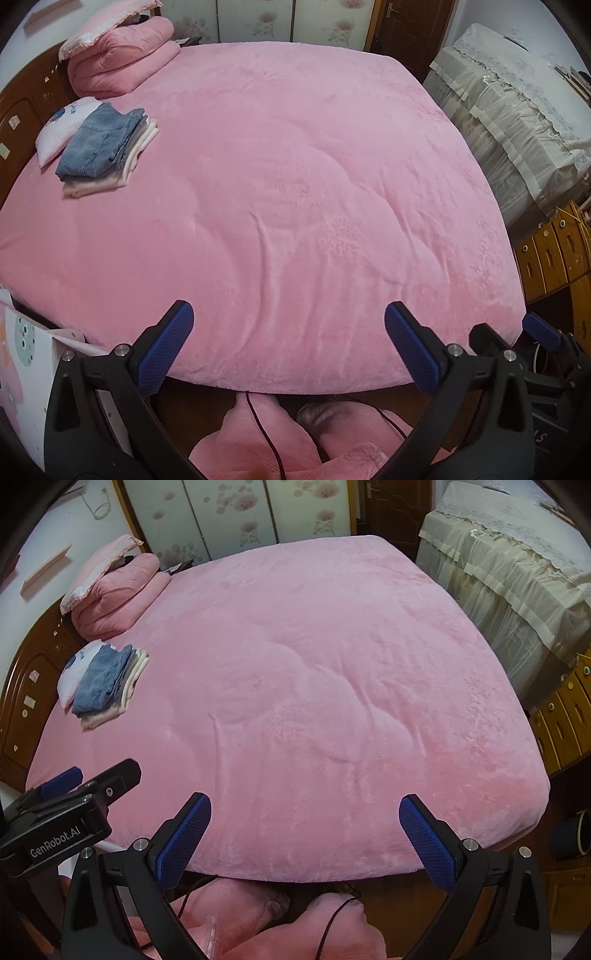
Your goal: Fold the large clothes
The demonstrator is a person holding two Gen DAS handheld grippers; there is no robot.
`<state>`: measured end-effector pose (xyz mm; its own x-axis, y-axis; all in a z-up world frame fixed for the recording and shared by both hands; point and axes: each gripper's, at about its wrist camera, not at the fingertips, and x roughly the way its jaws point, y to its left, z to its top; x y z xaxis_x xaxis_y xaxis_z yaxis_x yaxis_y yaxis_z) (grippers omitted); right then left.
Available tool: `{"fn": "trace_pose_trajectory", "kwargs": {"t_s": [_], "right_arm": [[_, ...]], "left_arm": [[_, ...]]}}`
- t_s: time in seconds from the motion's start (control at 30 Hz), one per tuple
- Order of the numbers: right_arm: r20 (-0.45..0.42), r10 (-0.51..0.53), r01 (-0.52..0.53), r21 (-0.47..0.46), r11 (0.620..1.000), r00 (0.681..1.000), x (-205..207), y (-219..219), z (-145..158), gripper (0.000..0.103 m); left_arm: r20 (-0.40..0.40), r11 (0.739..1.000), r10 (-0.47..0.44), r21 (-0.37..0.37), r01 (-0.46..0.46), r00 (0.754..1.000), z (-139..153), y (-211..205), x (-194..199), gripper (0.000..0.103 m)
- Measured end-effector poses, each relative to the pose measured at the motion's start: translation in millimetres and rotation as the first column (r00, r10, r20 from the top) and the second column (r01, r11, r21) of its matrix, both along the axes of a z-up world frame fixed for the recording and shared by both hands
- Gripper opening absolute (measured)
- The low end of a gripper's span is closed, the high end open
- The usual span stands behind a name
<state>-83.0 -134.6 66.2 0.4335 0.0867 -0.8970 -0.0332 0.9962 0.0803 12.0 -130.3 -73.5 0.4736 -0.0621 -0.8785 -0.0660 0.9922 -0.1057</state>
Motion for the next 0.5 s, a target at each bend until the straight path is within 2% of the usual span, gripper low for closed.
{"fn": "trace_pose_trajectory", "kwargs": {"t_s": [0.5], "right_arm": [[0.013,-0.017,0.017,-0.006,1.000,1.000,-1.0,2.5,5.6,0.103]], "left_arm": [[0.010,1.000,-0.024,0.007,0.024,1.000,-2.1,0.1,0.3,0.103]]}}
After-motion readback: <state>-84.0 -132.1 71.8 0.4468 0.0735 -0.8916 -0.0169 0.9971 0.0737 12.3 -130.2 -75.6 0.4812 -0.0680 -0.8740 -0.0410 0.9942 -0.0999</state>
